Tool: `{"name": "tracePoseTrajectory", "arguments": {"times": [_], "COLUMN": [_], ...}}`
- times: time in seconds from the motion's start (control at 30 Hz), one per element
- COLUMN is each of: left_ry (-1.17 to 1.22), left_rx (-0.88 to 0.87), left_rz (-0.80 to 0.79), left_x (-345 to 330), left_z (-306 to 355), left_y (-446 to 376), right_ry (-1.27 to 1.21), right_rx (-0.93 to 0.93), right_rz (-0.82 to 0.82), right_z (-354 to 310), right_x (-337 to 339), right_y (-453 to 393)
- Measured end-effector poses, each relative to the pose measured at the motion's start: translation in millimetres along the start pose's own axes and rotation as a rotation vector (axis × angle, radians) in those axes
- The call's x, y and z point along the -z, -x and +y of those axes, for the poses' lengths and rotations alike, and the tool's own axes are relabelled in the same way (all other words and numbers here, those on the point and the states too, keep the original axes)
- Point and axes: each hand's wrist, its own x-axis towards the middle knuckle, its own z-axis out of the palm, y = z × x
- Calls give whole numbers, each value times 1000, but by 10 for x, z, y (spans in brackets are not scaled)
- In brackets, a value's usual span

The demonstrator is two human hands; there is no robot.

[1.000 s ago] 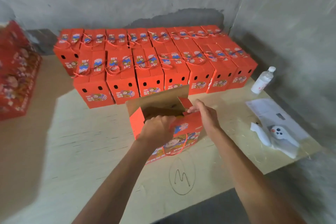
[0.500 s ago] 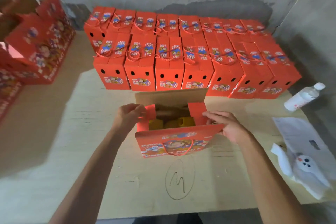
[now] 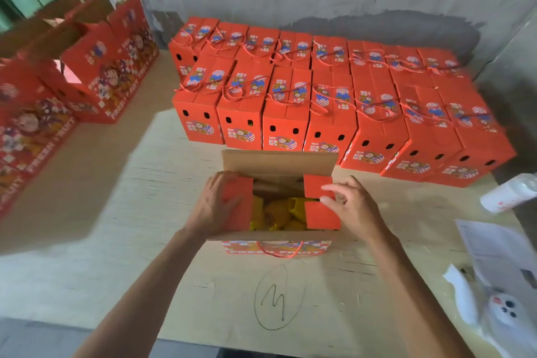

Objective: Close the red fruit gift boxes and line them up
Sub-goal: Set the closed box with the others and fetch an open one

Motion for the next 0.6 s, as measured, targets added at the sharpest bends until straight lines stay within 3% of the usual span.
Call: {"name": "tracePoseTrajectory", "arguments": {"times": [0.1,0.2,0.37,0.5,0.6], "left_ry": [-46,1,124,86,88], "left_rx": [58,87,205,85,55], "left_rz": [65,147,152,88,118], "left_x": [-13,-33,6,39,17], "left_z": [-44,-50,-5,44,74], "left_y": [-16,-50,-84,-130,-80], "right_ry": [4,-113,-173,-286,-172], "right_rx": [91,48,-31,-16,62], "right_rz": [26,40,26,-30,111], "right_z": [3,9,53,53,105], "right_x": [-70,-144,-174,-210,-216], "right_y": [20,17,-114,-108,-64]}}
